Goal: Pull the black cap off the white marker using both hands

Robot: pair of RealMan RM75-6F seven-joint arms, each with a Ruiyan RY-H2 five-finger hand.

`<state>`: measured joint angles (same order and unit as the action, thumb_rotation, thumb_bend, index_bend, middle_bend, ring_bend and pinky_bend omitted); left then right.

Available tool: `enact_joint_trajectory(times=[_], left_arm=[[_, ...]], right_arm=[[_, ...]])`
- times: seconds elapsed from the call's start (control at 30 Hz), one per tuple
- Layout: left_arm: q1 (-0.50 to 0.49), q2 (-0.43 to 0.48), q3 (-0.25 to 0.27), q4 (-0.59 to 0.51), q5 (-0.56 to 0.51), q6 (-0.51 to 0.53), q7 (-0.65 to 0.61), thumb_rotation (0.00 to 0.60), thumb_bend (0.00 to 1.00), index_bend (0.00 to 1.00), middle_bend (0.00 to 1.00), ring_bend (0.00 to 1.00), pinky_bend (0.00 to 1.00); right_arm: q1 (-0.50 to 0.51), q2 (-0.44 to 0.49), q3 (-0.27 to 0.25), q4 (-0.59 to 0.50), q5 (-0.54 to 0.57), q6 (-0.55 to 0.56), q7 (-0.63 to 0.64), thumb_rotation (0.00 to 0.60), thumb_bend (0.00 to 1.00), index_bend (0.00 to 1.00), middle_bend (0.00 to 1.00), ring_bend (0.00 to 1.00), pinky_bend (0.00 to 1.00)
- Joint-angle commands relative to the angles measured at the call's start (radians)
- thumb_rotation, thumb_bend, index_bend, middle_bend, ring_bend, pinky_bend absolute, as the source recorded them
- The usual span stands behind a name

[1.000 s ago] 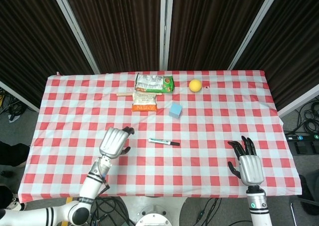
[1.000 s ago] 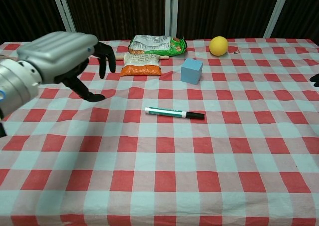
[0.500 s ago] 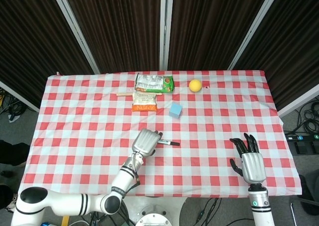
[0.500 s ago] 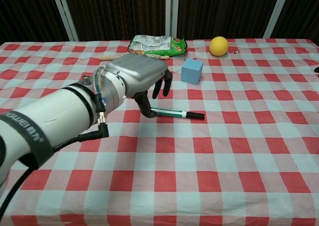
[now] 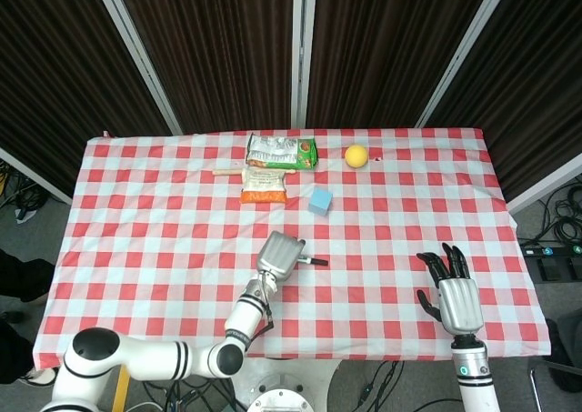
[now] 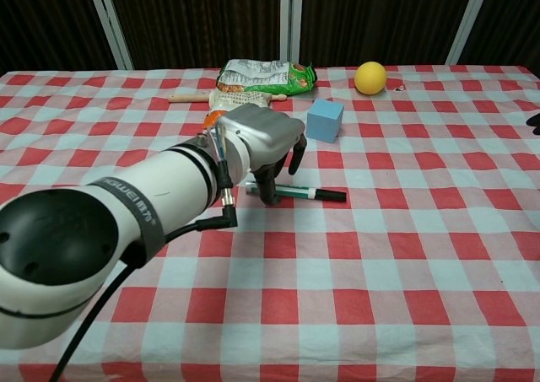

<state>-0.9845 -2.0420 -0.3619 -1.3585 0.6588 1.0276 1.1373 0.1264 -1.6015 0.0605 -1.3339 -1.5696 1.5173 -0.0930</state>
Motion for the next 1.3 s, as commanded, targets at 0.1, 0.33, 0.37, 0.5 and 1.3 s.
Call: enact_joint_trajectory(times=[0.1, 0.33, 0.37, 0.5, 1.3], left_arm=[[-0.036, -0.011, 0.020, 0.052, -0.023, 0.000, 0.006, 0.600, 0.23, 0.43, 0.47, 0.93, 0.89], [-0.056, -0.019, 0.035, 0.082, -0.052, -0.007, -0.013, 0.600, 0.24, 0.43, 0.47, 0.93, 0.89], [-0.058, -0.020, 0.037, 0.088, -0.053, -0.007, -0.016, 0.600, 0.25, 0.43, 0.47, 0.93, 0.89], [-0.066, -0.023, 0.042, 0.106, -0.067, -0.013, -0.031, 0.600, 0.27, 0.44, 0.48, 0.93, 0.89], [-0.092, -0.023, 0.059, 0.129, -0.104, 0.008, -0.073, 0.600, 0.40, 0.54, 0.57, 0.95, 0.89]], right_arm=[[-0.001, -0.002, -0.002, 0.005, 0.003, 0.000, 0.004, 0.600, 0.17, 0.21, 0.24, 0.00, 0.00], [-0.003, -0.003, -0.003, 0.010, 0.006, 0.001, 0.008, 0.600, 0.17, 0.21, 0.24, 0.00, 0.00], [-0.003, -0.004, -0.003, 0.011, 0.007, 0.000, 0.008, 0.600, 0.17, 0.21, 0.24, 0.00, 0.00], [-0.002, -0.005, -0.004, 0.013, 0.009, -0.002, 0.011, 0.600, 0.17, 0.21, 0.24, 0.00, 0.00], [0.001, -0.008, -0.004, 0.027, 0.018, -0.009, 0.023, 0.600, 0.17, 0.21, 0.24, 0.00, 0.00]])
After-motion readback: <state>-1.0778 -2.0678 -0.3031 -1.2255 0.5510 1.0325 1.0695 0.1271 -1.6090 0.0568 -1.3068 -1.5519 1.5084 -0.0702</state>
